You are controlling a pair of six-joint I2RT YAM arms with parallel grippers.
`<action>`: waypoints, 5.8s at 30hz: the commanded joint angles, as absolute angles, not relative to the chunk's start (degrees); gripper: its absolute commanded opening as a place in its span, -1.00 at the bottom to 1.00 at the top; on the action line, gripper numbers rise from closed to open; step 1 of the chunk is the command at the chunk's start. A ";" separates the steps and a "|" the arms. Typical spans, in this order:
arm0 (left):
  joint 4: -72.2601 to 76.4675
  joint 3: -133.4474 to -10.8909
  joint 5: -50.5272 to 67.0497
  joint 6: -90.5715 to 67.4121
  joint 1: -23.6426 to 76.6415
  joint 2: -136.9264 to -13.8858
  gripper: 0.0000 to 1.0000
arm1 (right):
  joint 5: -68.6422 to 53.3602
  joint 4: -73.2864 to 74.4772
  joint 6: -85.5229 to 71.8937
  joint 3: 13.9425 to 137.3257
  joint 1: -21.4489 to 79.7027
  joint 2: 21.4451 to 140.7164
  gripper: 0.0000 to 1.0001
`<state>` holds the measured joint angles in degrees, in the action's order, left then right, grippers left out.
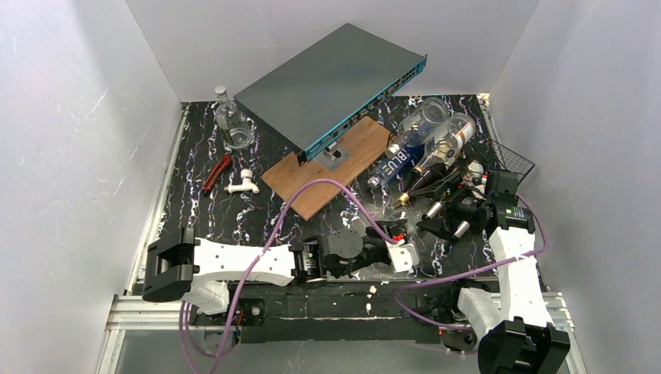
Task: Take the wine bottle off the wine rack
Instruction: Pick up the wine bottle from the wine rack, then place the wine bottle at the center of the board.
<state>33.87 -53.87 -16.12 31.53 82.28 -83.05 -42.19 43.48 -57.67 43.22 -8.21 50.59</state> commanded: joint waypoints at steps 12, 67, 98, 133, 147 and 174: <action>38.13 -52.03 -19.16 33.75 82.43 -72.96 -1.00 | -42.61 37.35 -59.86 42.10 -8.05 49.83 0.97; -19.74 -62.20 -24.61 2.03 56.54 -50.16 -1.00 | -47.92 24.57 -8.68 72.31 -12.10 71.47 0.97; -13.00 -62.21 -19.50 4.92 3.11 -53.31 -1.00 | -52.53 19.89 -10.46 68.34 -13.54 70.71 0.97; 3.30 -57.13 -25.05 -1.21 -12.35 -63.88 -0.51 | -52.56 19.86 -11.34 67.50 -14.06 70.41 0.97; 1.62 -56.77 -28.65 -2.52 -12.48 -62.69 0.38 | -52.65 19.68 -11.51 67.33 -14.11 70.31 0.97; -17.06 -54.05 1.33 -24.57 -9.46 -41.28 0.97 | -50.77 27.15 -3.87 70.45 -14.24 69.96 0.97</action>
